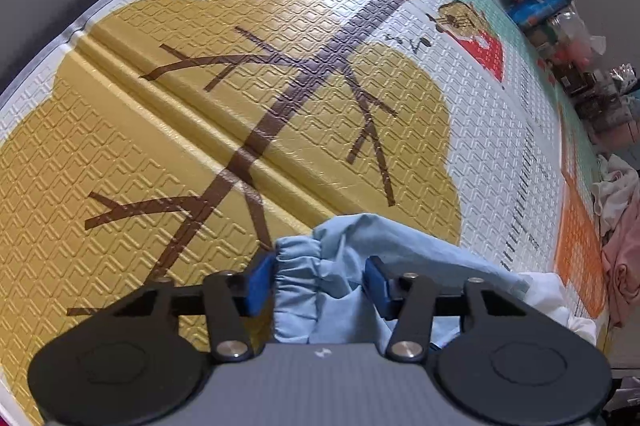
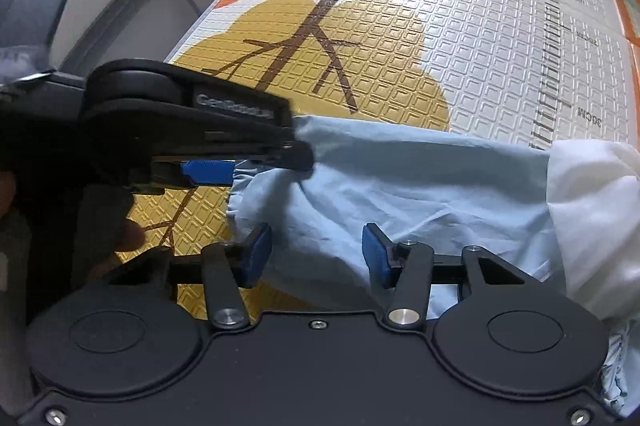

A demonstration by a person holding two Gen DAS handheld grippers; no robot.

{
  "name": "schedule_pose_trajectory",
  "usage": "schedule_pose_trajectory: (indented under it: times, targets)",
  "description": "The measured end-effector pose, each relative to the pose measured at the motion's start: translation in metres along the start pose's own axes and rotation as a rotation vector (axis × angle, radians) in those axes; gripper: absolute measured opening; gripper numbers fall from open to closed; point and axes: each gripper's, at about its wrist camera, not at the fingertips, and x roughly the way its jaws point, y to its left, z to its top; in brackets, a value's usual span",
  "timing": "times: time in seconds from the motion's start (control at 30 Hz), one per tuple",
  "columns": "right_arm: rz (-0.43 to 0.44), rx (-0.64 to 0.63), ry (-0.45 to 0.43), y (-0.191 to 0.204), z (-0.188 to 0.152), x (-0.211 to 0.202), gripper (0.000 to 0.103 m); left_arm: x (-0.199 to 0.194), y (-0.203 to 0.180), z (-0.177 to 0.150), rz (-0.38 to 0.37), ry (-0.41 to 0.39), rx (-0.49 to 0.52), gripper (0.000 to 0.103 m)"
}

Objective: Fold clothes
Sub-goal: 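Close the left gripper on the elasticated sleeve cuff, then carry the cuff over the shirt front with the left gripper and release it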

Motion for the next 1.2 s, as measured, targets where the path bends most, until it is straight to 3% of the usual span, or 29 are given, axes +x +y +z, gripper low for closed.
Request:
schedule_pose_trajectory:
  times: [0.1, 0.27, 0.47, 0.9, 1.2]
  targets:
    - [0.005, 0.006, 0.005, -0.001, 0.000, 0.002, 0.047, -0.004, 0.002, 0.001, 0.002, -0.003, -0.006, 0.036]
    - [0.012, 0.017, 0.011, -0.002, -0.001, 0.003, 0.042, -0.011, 0.004, 0.002, 0.006, -0.008, -0.017, 0.029]
    - [0.023, 0.020, -0.001, -0.003, -0.001, -0.001, 0.026, -0.024, -0.001, 0.001, -0.019, -0.014, -0.016, 0.021]
    - [0.065, 0.059, -0.064, -0.018, -0.004, -0.041, 0.021, -0.076, -0.041, -0.008, -0.091, -0.086, 0.067, 0.017]
    - [0.082, 0.112, -0.135, -0.043, -0.019, -0.091, 0.021, -0.110, -0.093, -0.029, -0.147, -0.116, 0.186, 0.016]
